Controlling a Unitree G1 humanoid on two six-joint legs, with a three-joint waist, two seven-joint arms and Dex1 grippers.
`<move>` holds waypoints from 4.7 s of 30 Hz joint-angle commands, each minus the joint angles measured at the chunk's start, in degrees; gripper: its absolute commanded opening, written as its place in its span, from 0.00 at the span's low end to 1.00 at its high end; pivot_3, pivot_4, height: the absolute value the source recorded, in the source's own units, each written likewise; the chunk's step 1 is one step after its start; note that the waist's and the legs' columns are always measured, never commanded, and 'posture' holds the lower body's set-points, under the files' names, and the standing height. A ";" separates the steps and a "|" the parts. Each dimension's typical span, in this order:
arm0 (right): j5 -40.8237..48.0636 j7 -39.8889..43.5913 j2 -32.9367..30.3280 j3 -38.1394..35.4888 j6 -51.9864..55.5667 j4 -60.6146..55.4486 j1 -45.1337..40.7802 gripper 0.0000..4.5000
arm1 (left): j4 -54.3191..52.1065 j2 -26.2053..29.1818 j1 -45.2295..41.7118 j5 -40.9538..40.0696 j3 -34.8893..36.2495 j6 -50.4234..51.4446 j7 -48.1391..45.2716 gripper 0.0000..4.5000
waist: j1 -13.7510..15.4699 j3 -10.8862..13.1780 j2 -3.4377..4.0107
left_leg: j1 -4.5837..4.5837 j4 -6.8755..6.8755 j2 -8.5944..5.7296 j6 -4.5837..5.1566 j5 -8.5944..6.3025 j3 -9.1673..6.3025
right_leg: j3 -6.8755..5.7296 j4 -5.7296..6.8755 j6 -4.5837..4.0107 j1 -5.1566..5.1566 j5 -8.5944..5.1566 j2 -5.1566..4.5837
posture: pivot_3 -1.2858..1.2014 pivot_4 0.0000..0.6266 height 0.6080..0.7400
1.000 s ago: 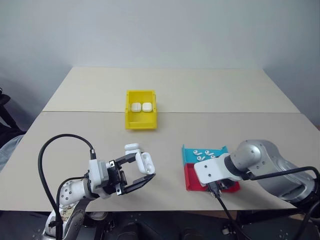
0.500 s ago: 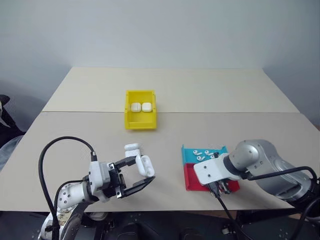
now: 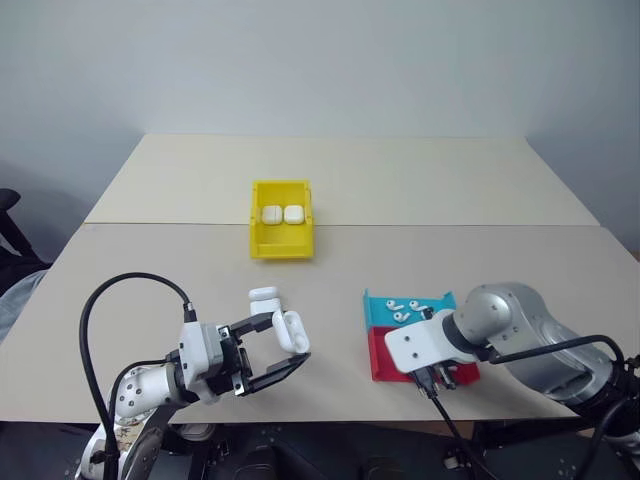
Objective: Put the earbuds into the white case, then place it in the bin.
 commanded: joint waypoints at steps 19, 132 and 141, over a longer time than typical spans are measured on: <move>-3.26 0.60 1.03 -0.63 -1.92 0.05 1.10 0.22 | -1.18 -0.44 -0.27 0.28 -0.07 -1.70 0.39 0.62 | 0.00 -0.02 -0.02 | 0.13 0.00 0.00 0.00 0.00 -0.01 | -0.01 -0.01 0.00 0.13 0.00 0.00 | 0.52 0.24 1.00; -0.84 6.69 15.52 -2.87 -24.19 49.20 -26.48 0.59 | -5.96 -2.90 0.47 7.16 -6.07 -0.32 4.15 0.62 | -0.14 0.00 0.01 | -0.10 -0.33 0.05 -0.01 0.00 0.13 | 0.00 -0.21 -0.02 -0.19 0.01 0.01 | 0.52 0.24 1.00; -2.37 5.89 17.29 -2.97 -23.13 50.43 -25.46 0.59 | -5.14 -2.52 -0.47 7.34 -6.95 -0.59 4.71 0.62 | 0.02 0.00 0.01 | -0.10 -0.31 0.05 -0.01 0.01 0.14 | 0.01 -0.19 -0.02 -0.18 0.01 0.01 | 0.52 0.24 1.00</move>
